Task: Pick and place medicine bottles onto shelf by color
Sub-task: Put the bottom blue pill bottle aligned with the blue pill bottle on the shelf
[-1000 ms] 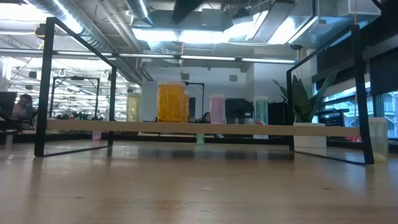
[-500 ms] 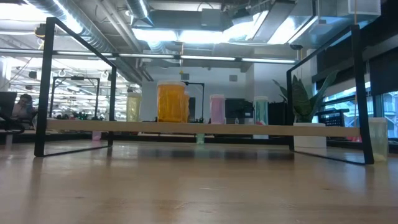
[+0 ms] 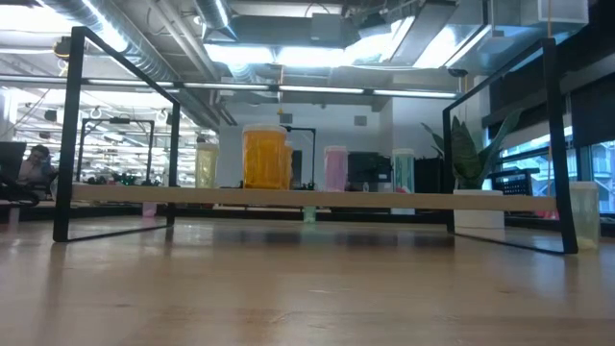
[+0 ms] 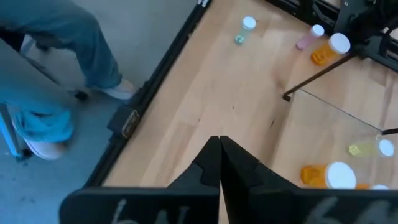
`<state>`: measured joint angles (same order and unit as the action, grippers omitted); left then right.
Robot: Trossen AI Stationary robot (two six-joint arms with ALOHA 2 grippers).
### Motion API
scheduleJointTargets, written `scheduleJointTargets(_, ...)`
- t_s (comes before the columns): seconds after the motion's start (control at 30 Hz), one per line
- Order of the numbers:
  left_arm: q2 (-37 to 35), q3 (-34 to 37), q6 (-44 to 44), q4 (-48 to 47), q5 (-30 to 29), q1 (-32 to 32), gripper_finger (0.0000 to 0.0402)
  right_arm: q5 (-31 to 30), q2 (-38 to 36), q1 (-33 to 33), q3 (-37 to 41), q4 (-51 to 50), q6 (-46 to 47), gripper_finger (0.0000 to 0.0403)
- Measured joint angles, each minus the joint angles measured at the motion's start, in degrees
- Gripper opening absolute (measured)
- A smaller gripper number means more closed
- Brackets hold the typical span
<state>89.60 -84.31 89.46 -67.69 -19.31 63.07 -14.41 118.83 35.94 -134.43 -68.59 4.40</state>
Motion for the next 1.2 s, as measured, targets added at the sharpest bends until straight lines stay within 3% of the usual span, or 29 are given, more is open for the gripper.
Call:
scheduleJointTargets(0.8, 0.33, 0.0, -1.3, 0.49, -2.41, 0.33, 0.0267, 0.01, 0.0, -0.48, 0.0, 1.68, 1.23, 0.0022)
scheduleJointTargets(1.2, 0.37, 2.31, 6.46, -2.58, 0.95, -0.3, 0.0267, 0.04, 0.0, -0.48, 0.01, 1.65, 1.21, 0.0022)
